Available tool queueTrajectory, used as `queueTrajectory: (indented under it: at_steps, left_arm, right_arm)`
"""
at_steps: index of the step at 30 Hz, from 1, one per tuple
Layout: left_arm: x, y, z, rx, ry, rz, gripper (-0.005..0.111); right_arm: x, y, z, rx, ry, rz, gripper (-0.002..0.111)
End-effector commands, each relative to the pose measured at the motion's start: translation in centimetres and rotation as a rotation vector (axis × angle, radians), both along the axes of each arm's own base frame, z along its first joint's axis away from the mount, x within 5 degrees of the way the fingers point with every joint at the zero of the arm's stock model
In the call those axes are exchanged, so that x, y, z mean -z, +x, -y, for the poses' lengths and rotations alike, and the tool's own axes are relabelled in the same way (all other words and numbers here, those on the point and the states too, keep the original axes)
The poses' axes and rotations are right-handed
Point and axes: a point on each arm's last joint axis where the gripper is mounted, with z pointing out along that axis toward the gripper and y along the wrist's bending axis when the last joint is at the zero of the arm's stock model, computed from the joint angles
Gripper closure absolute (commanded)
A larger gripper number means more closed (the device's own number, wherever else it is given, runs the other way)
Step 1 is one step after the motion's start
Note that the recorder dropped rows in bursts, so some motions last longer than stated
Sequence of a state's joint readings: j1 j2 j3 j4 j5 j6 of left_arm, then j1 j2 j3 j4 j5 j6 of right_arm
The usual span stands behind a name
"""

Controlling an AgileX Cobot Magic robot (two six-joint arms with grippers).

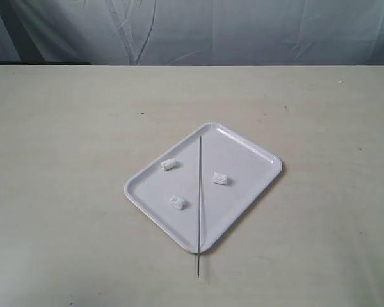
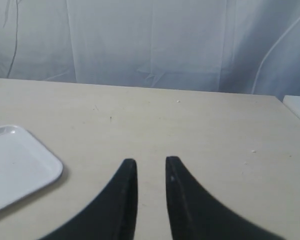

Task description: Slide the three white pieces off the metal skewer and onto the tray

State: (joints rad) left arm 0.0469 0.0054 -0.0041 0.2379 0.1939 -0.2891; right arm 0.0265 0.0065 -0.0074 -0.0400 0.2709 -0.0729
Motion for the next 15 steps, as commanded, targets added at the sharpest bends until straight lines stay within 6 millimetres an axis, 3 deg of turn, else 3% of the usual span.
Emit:
queueTrajectory:
  at_steps: [1, 15]
  left_arm:
    - [0.45, -0.02, 0.89, 0.103, 0.045, -0.039, 0.107]
    - [0.51, -0.03, 0.95, 0.108, 0.028, -0.044, 0.107]
  right_arm:
    - [0.56, -0.10, 0.04, 0.006, -0.002, -0.040, 0.088]
    - [0.78, -0.15, 0.05, 0.006, -0.005, -0.064, 0.088]
